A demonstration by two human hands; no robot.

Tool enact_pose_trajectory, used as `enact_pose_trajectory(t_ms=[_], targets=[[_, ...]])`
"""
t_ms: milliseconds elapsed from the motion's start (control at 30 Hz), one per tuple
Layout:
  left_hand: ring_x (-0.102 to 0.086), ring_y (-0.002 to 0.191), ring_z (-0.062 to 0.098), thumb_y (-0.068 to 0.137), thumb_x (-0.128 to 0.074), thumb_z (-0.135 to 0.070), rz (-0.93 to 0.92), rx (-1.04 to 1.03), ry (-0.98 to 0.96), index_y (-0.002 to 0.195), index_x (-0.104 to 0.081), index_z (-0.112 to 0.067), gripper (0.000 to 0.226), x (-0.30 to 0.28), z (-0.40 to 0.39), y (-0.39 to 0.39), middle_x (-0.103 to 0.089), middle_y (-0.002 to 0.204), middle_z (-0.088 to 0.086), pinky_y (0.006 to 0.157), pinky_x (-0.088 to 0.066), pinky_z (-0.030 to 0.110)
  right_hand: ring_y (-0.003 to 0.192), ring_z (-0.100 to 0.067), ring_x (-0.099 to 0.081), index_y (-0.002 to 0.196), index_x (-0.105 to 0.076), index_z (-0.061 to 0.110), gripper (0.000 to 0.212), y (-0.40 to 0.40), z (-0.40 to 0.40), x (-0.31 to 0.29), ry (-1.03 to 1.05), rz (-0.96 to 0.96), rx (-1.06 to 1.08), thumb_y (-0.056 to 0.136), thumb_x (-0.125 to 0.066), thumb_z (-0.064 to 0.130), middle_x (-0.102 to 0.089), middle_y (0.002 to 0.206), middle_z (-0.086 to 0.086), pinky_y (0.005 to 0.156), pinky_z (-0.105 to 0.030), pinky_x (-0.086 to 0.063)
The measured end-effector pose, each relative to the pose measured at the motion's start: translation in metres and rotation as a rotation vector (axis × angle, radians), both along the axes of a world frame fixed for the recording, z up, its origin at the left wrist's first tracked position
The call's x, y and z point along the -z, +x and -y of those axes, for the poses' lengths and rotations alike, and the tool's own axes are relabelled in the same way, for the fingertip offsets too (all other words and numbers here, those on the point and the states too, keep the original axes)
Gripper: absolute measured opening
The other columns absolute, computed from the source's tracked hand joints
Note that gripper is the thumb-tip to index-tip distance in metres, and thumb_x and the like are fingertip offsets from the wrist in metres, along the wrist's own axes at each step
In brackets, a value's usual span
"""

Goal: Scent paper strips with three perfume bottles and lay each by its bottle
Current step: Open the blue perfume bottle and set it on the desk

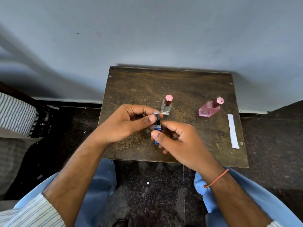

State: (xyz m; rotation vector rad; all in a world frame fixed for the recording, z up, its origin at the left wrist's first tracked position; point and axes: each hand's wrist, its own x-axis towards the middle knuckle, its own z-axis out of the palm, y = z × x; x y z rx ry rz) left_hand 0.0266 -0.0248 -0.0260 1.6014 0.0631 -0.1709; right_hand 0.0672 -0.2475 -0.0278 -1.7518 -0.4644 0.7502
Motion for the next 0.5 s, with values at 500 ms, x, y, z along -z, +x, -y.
enact_pose_trajectory(t_ms=[500], targets=[[-0.074,0.107,0.011,0.098,-0.067,-0.012,0.094,-0.099,-0.014,0.117,-0.077,-0.005,0.023,0.004,0.015,-0.002,-0.080,0.110,-0.002,0.092,-0.054,0.021,0.084,-0.016,-0.082,0.128,-0.079,0.020,0.026,0.002,0.005,0.004,-0.021,-0.009,0.087,0.102,-0.075,0.025,-0.083,0.098,0.006,0.068,-0.030,-0.064]])
